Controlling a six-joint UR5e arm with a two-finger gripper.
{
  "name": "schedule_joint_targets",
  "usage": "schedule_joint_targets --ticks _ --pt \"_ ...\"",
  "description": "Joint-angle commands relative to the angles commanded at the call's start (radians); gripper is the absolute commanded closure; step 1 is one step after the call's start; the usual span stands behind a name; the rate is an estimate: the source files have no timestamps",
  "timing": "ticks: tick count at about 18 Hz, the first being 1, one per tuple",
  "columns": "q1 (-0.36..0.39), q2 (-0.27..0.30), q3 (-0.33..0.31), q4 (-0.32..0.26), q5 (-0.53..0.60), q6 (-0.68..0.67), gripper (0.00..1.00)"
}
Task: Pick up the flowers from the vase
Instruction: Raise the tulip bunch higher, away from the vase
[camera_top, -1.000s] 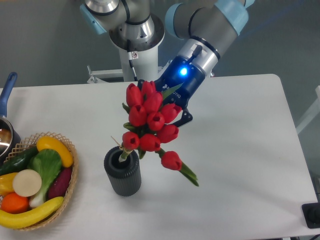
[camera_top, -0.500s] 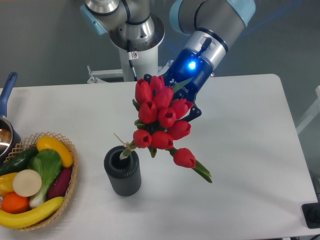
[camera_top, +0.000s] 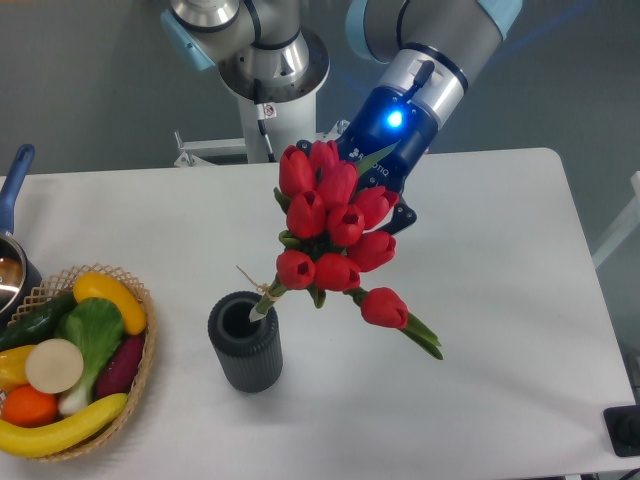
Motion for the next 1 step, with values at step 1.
schedule_joint_targets --ticks 1 --pt "0.000 -0.002 -0.003 0.000 0.000 0.000 0.63"
